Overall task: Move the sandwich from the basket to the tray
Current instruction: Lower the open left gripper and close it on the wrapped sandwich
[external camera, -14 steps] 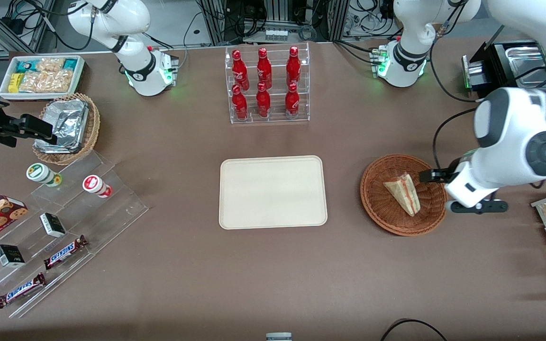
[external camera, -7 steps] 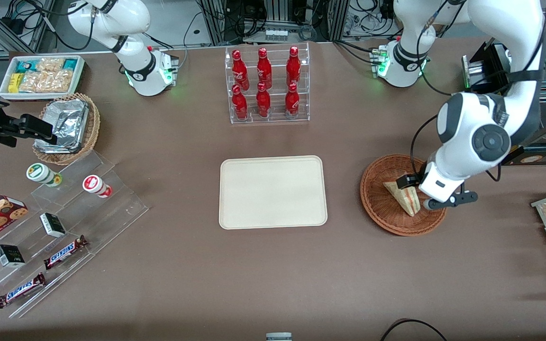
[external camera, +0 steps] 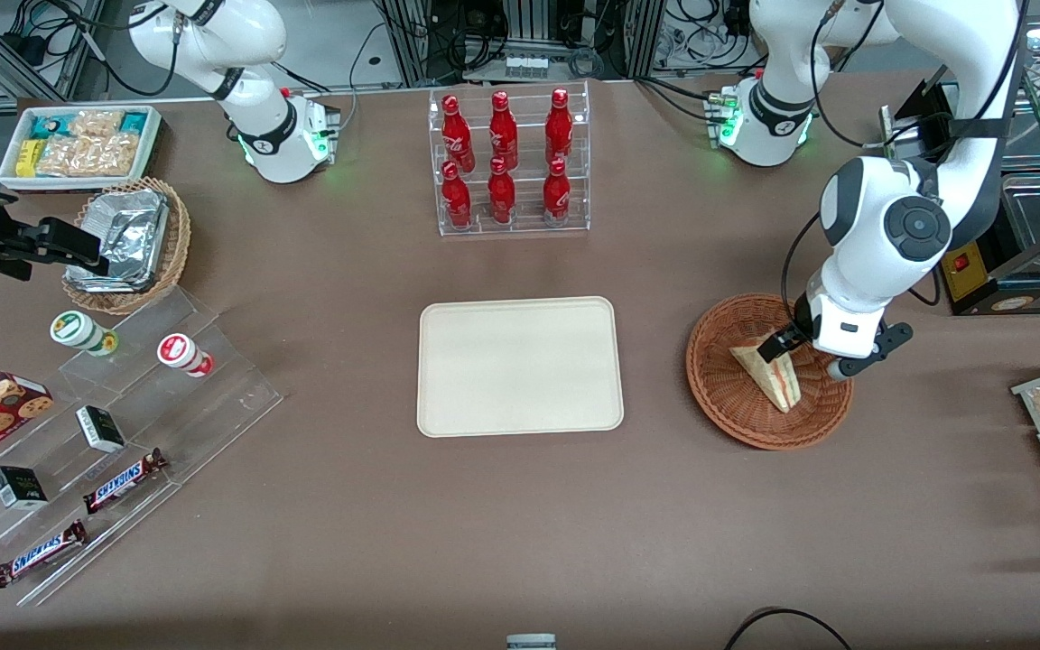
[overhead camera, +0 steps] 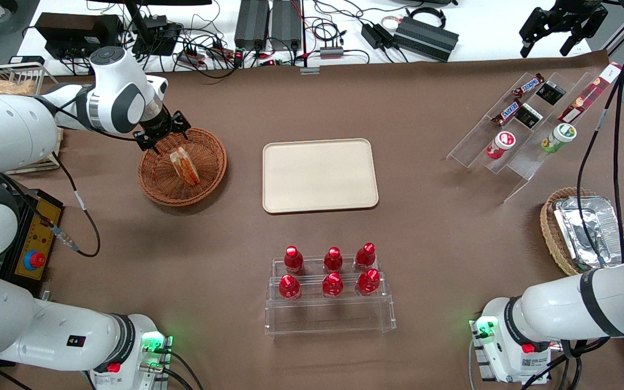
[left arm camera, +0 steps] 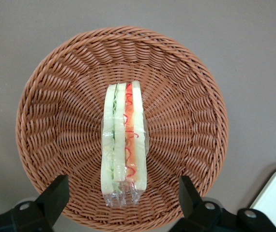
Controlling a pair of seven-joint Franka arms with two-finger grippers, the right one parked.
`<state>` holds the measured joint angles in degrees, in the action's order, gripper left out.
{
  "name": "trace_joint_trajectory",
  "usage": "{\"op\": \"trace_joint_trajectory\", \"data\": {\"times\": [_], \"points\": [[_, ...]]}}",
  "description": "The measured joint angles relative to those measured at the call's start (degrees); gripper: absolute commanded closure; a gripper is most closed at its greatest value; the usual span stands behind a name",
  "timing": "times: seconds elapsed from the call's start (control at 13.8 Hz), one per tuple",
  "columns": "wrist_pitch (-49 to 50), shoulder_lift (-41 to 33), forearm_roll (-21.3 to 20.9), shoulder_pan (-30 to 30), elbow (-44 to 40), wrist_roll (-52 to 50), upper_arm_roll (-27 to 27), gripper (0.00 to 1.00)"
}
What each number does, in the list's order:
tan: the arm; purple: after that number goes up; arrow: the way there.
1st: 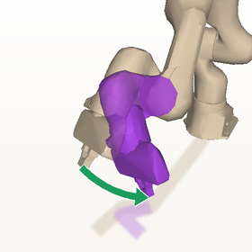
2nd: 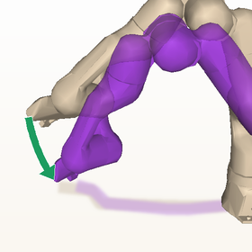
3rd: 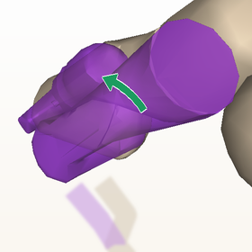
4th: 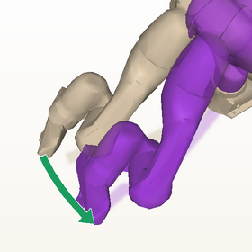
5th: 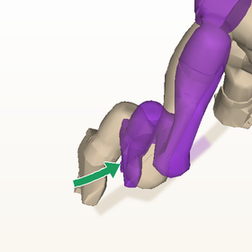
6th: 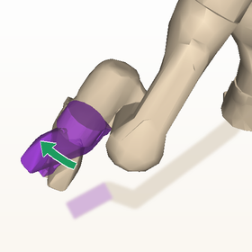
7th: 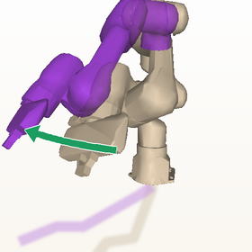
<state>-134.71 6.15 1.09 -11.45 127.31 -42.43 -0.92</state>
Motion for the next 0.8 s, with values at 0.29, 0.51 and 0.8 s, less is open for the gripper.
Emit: {"op": "trace_joint_trajectory", "data": {"times": [0.29, 0.51, 0.8], "points": [[-0.4, 2.2, 0.0, 0.0, 0.1, -2.5, 0.0, 0.0], [-0.6, 4.6, 0.0, 0.0, 0.1, -3.0, 0.0, 0.0], [-1.5, 7.2, 0.3, 0.0, 0.1, -3.3, 0.0, 0.0]]}}
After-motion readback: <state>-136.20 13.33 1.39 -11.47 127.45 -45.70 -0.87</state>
